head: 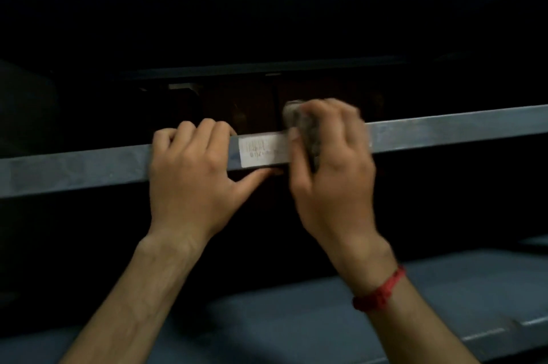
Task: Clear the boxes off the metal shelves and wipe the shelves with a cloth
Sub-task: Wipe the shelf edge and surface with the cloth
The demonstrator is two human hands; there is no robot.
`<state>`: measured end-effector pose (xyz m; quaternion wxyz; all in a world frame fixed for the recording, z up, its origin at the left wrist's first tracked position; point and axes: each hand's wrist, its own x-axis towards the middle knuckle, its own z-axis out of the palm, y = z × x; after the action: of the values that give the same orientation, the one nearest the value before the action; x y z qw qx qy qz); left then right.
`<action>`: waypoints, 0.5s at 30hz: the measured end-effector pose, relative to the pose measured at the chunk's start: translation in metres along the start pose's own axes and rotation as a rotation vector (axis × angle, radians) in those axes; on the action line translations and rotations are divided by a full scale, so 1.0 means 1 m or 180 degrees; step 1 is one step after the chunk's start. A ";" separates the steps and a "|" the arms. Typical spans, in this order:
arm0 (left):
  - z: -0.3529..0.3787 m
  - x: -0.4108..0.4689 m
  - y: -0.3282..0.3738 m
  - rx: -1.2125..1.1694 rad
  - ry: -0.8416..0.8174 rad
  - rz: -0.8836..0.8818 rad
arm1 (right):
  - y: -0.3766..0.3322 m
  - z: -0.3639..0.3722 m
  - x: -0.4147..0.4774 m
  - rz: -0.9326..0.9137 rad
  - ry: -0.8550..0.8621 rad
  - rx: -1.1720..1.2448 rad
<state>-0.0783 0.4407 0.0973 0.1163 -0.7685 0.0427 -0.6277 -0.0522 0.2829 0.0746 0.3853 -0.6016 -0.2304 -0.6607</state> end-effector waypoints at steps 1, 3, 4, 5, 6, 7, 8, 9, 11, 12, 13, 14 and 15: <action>0.000 0.000 0.000 0.0000 0.0047 0.0030 | -0.015 0.010 -0.004 -0.0110 -0.0127 0.0100; 0.001 -0.001 -0.001 0.0064 0.0085 0.0042 | -0.040 0.026 -0.009 -0.0297 -0.0358 0.0250; 0.001 0.000 -0.002 0.0056 0.0081 0.0019 | -0.044 0.030 -0.009 -0.0374 -0.0419 0.0275; 0.000 0.000 -0.003 -0.0006 0.0084 0.0018 | -0.043 0.030 -0.008 -0.0471 -0.0438 0.0269; -0.001 0.000 -0.003 -0.0081 0.0113 0.0035 | -0.037 0.028 -0.007 -0.0587 -0.0427 0.0229; -0.002 0.000 -0.003 -0.0130 0.0120 0.0053 | -0.027 0.023 -0.004 -0.0686 -0.0411 0.0148; -0.001 0.001 -0.003 -0.0140 0.0093 0.0052 | -0.016 0.016 -0.001 -0.0718 -0.0396 0.0019; 0.000 0.001 -0.004 -0.0115 0.0053 0.0038 | -0.003 0.007 0.003 -0.0673 -0.0359 -0.0127; 0.001 0.000 -0.005 -0.0071 -0.0001 -0.0006 | 0.023 -0.011 0.009 -0.0406 -0.0177 -0.0368; 0.002 0.000 -0.005 -0.0073 0.0004 -0.0008 | 0.035 -0.021 0.010 -0.0225 -0.0074 -0.0455; 0.002 -0.001 -0.005 -0.0094 0.0024 -0.0010 | 0.045 -0.028 0.011 -0.0061 -0.0005 -0.0522; 0.002 -0.001 -0.005 -0.0120 0.0046 -0.0012 | 0.051 -0.034 0.011 0.0083 0.0048 -0.0567; 0.002 -0.002 -0.004 -0.0132 0.0069 -0.0017 | 0.053 -0.037 0.011 0.0200 0.0125 -0.0586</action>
<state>-0.0769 0.4454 0.0962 0.0983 -0.7640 0.0549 -0.6353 -0.0330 0.2207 0.0704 0.3534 -0.6283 -0.1421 -0.6783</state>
